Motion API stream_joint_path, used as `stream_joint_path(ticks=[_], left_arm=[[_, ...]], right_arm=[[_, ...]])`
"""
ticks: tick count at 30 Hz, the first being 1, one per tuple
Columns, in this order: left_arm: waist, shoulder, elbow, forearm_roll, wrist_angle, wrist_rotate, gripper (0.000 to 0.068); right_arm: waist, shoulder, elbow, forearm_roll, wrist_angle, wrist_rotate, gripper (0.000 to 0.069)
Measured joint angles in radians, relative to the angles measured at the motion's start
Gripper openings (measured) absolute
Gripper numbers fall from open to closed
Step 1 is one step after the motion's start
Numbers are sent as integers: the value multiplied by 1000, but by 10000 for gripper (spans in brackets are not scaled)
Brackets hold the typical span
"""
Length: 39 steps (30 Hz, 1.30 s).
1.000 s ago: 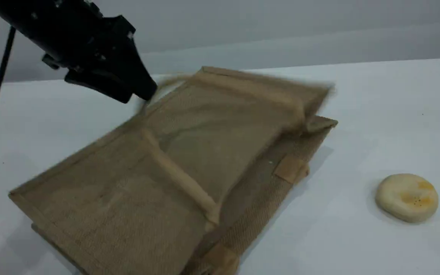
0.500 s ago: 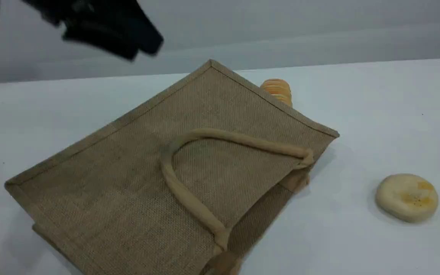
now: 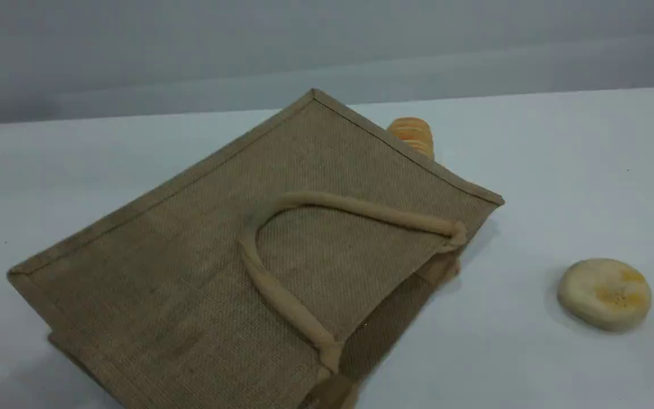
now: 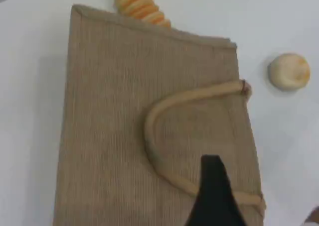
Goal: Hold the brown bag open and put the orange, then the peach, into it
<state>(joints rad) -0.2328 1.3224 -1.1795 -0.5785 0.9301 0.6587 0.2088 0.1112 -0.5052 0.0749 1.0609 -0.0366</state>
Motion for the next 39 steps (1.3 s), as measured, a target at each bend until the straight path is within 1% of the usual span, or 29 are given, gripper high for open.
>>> stream_joint_path(ticks=[3,6,10,15,18,22,24,27,30,33,39], left_arm=[[-6,-31,0,42,37,-50,437],[-38,-57,1,83,59,-93,437],[-112,-72,1,167,61,-166,436],[-220,-72,1,293,95,-291,436],[-276,-72,1,378,160,-375,436],[-327,-72,1,462,255,-465,436],[-330,-72,1,471,289,-488,436],[-330,-75,9,473,287,-490,436],[-330,-107,61,472,288,-490,436],[-330,-166,148,472,287,-489,436],[-330,-358,346,472,225,-505,436]], right_arm=[[0,0,0,0,1,2,382],[0,0,0,0,3,2,382],[0,0,-1,0,4,2,382],[0,0,-1,0,5,1,382],[0,0,-1,0,5,1,382],[0,0,-1,0,5,1,382],[0,0,-1,0,5,1,382],[0,0,-1,0,5,1,382],[0,0,-1,0,5,2,382],[0,0,-1,0,5,2,382],[0,0,-1,0,5,1,382]])
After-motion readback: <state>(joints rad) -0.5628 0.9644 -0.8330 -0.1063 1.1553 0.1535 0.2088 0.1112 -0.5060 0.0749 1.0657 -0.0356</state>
